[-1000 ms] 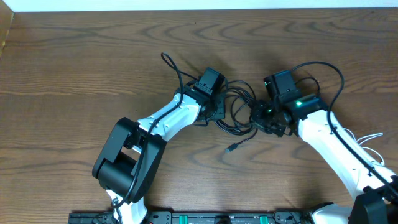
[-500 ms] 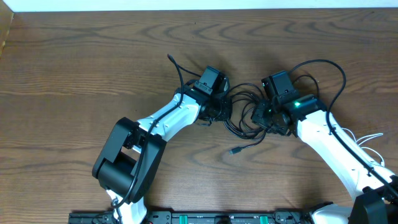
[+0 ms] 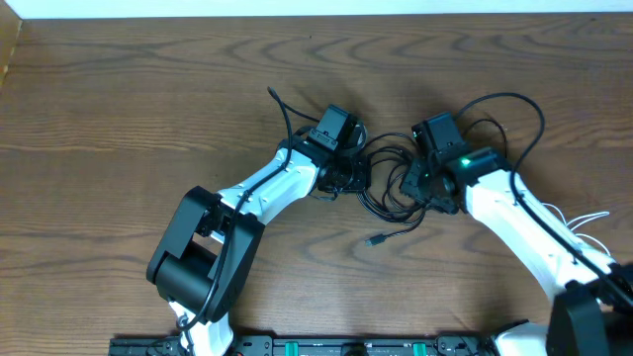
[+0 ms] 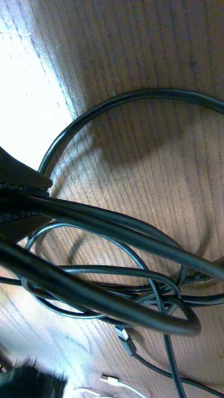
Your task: Untangle cables
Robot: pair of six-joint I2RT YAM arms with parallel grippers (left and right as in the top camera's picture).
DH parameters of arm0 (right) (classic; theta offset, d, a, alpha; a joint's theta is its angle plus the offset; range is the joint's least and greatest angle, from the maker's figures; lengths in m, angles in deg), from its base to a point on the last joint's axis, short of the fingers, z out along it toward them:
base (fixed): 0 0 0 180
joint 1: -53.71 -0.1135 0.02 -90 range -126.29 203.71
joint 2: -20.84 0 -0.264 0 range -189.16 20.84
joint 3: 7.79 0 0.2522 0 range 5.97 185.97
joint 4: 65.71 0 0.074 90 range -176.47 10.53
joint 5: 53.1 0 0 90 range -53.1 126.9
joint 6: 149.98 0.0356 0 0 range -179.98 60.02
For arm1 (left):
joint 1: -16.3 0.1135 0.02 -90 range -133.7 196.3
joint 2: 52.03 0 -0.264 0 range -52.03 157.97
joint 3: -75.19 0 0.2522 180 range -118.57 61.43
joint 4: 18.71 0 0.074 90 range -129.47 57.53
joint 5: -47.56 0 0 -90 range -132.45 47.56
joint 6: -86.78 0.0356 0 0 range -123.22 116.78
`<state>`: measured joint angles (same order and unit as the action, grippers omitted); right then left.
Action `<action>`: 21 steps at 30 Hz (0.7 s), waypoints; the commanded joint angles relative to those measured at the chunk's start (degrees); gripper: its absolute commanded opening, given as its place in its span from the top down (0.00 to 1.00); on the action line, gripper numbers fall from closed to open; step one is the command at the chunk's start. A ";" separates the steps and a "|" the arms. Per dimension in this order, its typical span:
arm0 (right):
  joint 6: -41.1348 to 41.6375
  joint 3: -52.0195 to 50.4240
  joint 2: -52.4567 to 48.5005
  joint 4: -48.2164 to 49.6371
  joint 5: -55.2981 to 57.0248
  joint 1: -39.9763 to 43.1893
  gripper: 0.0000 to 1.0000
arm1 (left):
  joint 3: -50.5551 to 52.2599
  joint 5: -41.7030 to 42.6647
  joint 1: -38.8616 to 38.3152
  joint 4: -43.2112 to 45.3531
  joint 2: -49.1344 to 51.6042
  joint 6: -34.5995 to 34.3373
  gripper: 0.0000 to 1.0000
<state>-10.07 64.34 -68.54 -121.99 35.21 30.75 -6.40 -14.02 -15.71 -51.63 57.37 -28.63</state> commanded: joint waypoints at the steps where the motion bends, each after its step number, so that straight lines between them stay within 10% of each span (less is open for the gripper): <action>1: -2.51 0.74 -3.13 1.73 -3.37 -0.39 0.57 | 0.11 1.16 0.24 0.02 -0.22 0.98 0.93; 12: -5.44 0.76 -12.63 9.16 -10.69 -0.39 0.61 | 0.11 1.18 0.24 -0.02 -0.22 0.96 0.92; 15: -5.46 0.76 -14.71 9.14 -10.71 -0.39 0.99 | 0.11 1.16 0.24 -0.04 -0.22 0.98 0.92; 21: -13.86 0.90 -11.47 10.03 -14.10 1.84 0.99 | 0.11 -3.41 0.24 -2.91 -0.22 2.91 0.92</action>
<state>-17.65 64.36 -82.64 -112.22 23.51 30.92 -6.40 -14.09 -15.73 -52.68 57.37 -28.21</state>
